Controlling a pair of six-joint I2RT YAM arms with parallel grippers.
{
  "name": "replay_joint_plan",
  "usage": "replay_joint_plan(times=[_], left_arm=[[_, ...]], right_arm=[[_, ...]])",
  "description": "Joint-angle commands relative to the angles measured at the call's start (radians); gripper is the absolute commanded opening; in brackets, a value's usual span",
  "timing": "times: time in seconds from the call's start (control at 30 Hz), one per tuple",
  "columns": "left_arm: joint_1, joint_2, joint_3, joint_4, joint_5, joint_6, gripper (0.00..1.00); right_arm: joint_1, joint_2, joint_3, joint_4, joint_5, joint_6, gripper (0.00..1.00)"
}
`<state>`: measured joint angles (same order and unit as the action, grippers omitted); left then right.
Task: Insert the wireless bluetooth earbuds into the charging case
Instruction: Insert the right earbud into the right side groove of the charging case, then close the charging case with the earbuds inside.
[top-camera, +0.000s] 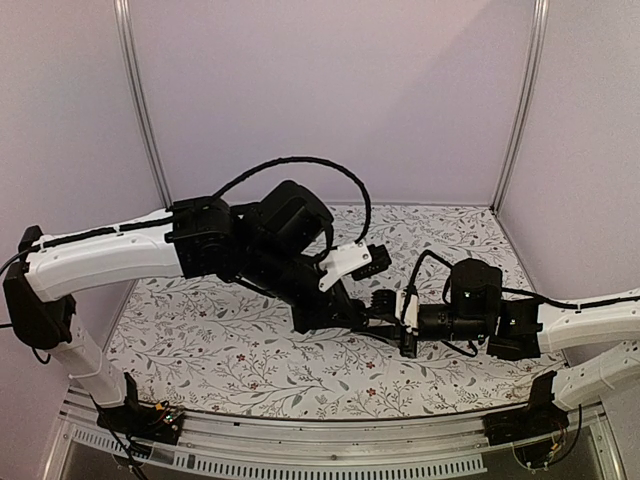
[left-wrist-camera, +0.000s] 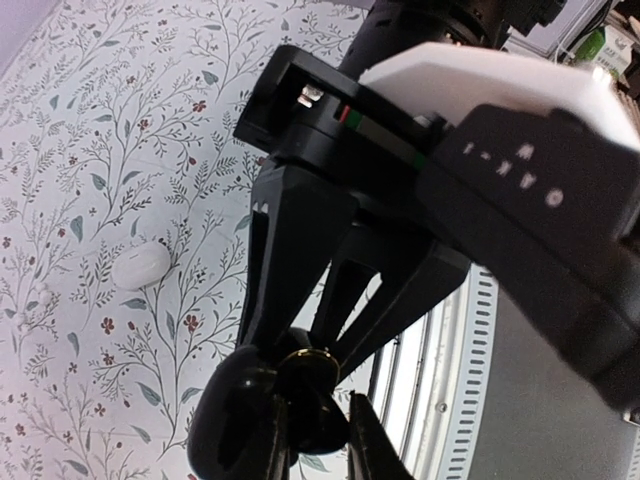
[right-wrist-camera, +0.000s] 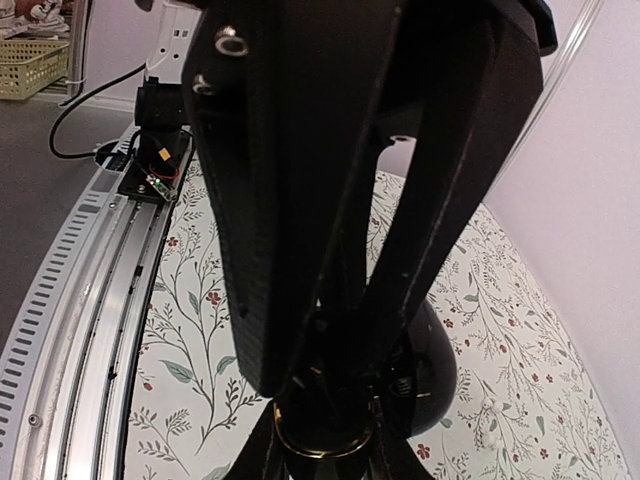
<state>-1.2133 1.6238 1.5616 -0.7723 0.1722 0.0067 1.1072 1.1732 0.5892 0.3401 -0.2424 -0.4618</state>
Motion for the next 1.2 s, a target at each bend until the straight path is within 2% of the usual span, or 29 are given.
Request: replay_joint_plan(times=[0.0, 0.47, 0.8, 0.97, 1.17], left_arm=[[-0.006, -0.001, 0.030, 0.012, -0.056, -0.005, 0.16], [-0.009, 0.006, 0.096, -0.026, -0.121, -0.004, 0.25], [-0.031, -0.001, 0.119, -0.029, -0.117, -0.004, 0.29], [-0.052, -0.083, 0.081, 0.059, -0.129, 0.011, 0.44], [-0.065, -0.195, -0.011, 0.169, -0.168, 0.032, 0.67]], right_arm=[[0.017, -0.036, -0.010, 0.051, -0.028, 0.025, 0.00], [0.017, -0.023, -0.008, 0.091, -0.115, 0.096, 0.00], [0.011, -0.033, -0.021, 0.127, -0.117, 0.138, 0.00], [-0.004, -0.027, -0.020, 0.132, -0.132, 0.171, 0.00], [-0.022, -0.044, -0.026, 0.139, -0.148, 0.196, 0.00]])
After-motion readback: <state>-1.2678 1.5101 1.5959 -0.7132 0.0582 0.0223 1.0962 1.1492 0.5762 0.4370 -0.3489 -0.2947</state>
